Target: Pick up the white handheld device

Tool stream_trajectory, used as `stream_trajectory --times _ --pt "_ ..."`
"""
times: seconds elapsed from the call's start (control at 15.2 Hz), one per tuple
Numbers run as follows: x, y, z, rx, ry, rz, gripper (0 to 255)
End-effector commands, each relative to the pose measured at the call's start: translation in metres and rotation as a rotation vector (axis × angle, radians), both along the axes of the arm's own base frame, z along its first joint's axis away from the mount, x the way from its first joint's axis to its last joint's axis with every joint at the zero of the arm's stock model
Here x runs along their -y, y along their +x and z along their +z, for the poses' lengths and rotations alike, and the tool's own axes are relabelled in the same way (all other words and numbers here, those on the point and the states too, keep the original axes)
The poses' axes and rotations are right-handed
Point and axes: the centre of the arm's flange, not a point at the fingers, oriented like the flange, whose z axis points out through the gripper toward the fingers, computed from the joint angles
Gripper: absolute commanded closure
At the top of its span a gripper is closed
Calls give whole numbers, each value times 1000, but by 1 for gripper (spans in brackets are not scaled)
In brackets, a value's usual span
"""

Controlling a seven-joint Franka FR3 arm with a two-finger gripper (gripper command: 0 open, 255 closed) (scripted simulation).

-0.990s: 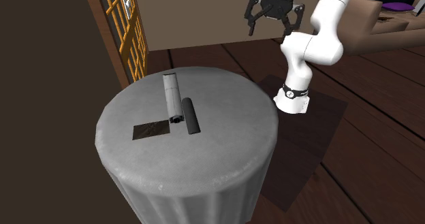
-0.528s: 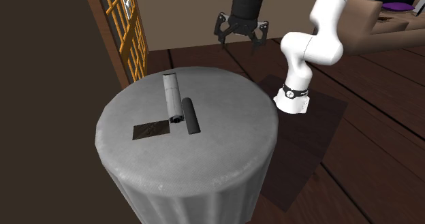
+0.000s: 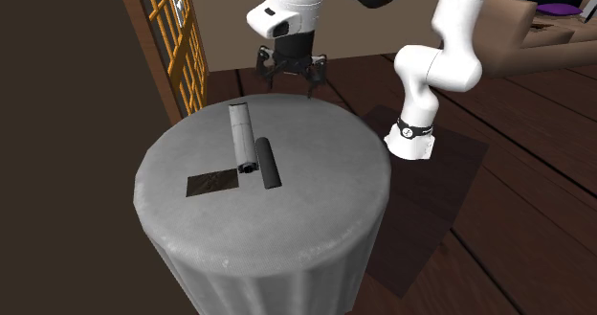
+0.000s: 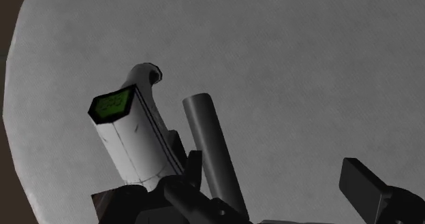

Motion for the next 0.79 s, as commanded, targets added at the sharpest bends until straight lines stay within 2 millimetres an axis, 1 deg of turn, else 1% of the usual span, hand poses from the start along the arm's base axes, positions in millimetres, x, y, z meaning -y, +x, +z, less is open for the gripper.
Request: stream_trajectory --times 0.0,0.53,0.59,0.73 --pt "12 22 -10 -28 -15 42 0" --pt "57 105 -66 -136 -71 198 0" --pt "60 111 -70 -144 -75 208 0" --pt "60 111 -80 -144 -75 208 0"
